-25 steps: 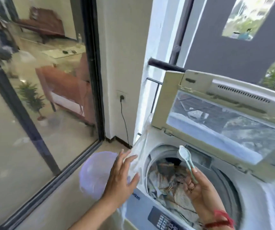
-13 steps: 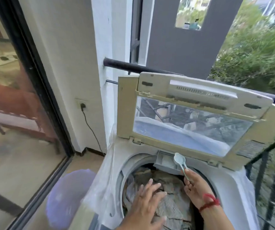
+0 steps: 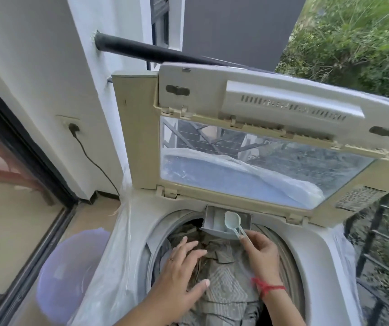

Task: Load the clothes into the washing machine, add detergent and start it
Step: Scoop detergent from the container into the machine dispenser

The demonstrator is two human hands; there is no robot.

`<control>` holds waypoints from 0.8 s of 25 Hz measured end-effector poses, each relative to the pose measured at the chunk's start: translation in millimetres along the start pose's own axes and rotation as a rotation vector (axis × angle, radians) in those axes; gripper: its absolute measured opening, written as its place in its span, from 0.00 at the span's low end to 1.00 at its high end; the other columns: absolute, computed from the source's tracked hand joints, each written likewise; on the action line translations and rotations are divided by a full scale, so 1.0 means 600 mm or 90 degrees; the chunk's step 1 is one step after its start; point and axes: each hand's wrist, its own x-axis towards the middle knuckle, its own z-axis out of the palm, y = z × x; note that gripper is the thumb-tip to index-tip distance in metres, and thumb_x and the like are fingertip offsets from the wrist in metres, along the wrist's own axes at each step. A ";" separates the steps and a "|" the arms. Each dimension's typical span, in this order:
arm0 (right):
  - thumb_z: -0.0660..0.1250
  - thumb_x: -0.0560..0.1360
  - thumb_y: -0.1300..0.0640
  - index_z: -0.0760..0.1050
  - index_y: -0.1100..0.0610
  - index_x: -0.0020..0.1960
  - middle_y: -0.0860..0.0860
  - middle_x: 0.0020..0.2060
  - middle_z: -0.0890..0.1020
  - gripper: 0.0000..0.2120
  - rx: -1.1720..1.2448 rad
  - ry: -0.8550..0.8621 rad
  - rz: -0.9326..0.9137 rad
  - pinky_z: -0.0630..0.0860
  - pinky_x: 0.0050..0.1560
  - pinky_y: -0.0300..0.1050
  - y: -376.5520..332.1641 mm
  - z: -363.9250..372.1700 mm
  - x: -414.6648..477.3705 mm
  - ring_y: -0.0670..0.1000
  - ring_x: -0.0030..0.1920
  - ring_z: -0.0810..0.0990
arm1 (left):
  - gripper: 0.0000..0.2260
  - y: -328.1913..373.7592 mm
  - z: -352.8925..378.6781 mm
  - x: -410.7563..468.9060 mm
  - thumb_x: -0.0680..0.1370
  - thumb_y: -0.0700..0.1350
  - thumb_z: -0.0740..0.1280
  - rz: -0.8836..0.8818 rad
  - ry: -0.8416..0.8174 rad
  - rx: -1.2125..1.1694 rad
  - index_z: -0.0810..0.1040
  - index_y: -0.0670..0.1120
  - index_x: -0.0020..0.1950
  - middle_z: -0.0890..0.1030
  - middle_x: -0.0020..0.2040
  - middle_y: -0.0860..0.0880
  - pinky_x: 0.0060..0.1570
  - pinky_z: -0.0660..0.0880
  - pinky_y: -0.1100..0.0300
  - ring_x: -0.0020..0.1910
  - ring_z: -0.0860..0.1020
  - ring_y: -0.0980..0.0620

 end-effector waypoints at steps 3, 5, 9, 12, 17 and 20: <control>0.72 0.69 0.62 0.81 0.52 0.43 0.41 0.35 0.83 0.06 -0.240 0.056 -0.219 0.74 0.40 0.33 0.005 0.004 -0.001 0.42 0.38 0.80 | 0.26 -0.012 0.006 0.012 0.74 0.65 0.53 -0.018 -0.001 0.004 0.58 0.61 0.70 0.51 0.72 0.64 0.72 0.48 0.59 0.72 0.37 0.65; 0.73 0.68 0.65 0.82 0.55 0.45 0.46 0.37 0.83 0.08 -0.353 0.062 -0.312 0.77 0.39 0.44 0.008 0.002 0.002 0.48 0.38 0.80 | 0.26 -0.017 0.007 0.018 0.73 0.66 0.52 -0.027 0.000 0.008 0.59 0.61 0.70 0.52 0.72 0.63 0.72 0.49 0.58 0.73 0.37 0.65; 0.74 0.66 0.66 0.81 0.57 0.45 0.50 0.37 0.83 0.09 -0.421 0.065 -0.404 0.78 0.37 0.46 0.011 -0.005 0.007 0.53 0.37 0.81 | 0.28 -0.018 0.006 0.023 0.72 0.67 0.51 -0.033 0.008 -0.004 0.60 0.59 0.70 0.53 0.73 0.61 0.71 0.49 0.61 0.73 0.38 0.64; 0.71 0.69 0.65 0.81 0.58 0.44 0.50 0.37 0.83 0.05 -0.430 0.091 -0.475 0.78 0.35 0.47 0.005 -0.009 0.003 0.54 0.36 0.80 | 0.28 -0.016 0.002 0.022 0.72 0.67 0.50 -0.041 0.003 -0.015 0.59 0.59 0.70 0.52 0.73 0.61 0.70 0.49 0.61 0.72 0.37 0.65; 0.59 0.74 0.56 0.81 0.59 0.46 0.51 0.37 0.83 0.12 -0.553 0.108 -0.584 0.77 0.36 0.46 0.010 -0.017 -0.004 0.54 0.35 0.80 | 0.28 -0.017 0.008 0.016 0.73 0.66 0.50 -0.046 -0.007 0.011 0.59 0.58 0.71 0.51 0.73 0.60 0.71 0.49 0.60 0.72 0.36 0.65; 0.59 0.74 0.57 0.81 0.59 0.46 0.51 0.37 0.83 0.12 -0.556 0.125 -0.591 0.77 0.37 0.47 0.008 -0.018 -0.006 0.54 0.35 0.79 | 0.28 -0.014 0.012 0.021 0.73 0.66 0.50 -0.043 -0.026 0.062 0.57 0.57 0.72 0.50 0.74 0.58 0.73 0.51 0.54 0.72 0.35 0.62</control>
